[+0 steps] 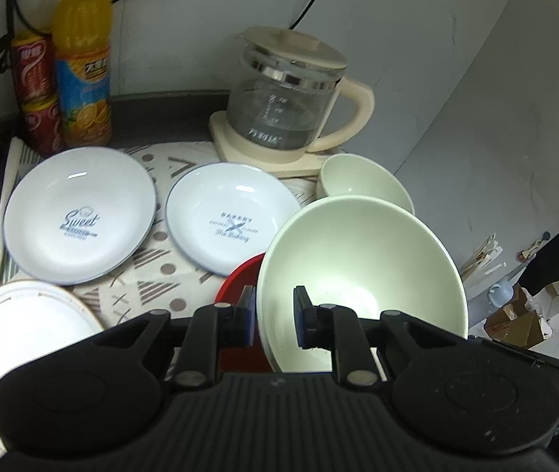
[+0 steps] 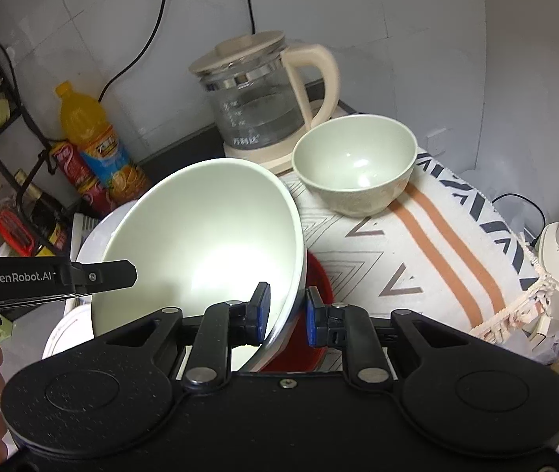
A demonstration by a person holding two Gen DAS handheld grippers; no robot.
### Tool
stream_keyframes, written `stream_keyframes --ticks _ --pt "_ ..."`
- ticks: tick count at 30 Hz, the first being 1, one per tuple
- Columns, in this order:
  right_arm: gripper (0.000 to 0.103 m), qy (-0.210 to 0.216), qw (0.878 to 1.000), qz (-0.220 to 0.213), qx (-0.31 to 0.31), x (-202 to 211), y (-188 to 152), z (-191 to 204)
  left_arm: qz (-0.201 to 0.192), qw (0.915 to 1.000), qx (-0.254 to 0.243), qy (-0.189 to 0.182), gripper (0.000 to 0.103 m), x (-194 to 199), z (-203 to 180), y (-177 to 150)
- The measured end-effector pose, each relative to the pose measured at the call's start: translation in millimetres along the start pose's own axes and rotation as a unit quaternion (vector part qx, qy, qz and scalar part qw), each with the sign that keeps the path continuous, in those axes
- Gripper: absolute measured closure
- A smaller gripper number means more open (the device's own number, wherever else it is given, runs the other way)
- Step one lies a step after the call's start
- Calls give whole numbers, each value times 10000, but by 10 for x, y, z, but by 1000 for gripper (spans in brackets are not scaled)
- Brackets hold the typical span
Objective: Organize plates and bowls
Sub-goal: 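Lift the large green bowl and lower it into the red bowl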
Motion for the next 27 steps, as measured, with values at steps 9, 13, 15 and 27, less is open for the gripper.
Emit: stream_keyframes --ticks 9,13,15,27 --pt "83 36 9995 288 106 -142 -151 115 186 9996 153 161 85 -74 232 -113" --pt "81 15 9990 396 208 -228 -183 141 252 9992 175 238 85 -135 293 -156" --pt "80 -9 9987 433 255 -259 -186 149 272 9992 182 250 85 -169 314 -166" --pt "80 5 9968 742 298 -459 -292 104 475 9976 176 466 85 -381 375 -251"
Point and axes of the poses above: each gripper's, at about its wrist camera, not at the fingertips, and x roughly against the way its jaws point, z to its left, y to its top, the point moved 10 cm from there along -x, roughly the way its jaws point, and after that the axes turned 14 degrees about x, right-handed, at the moved point
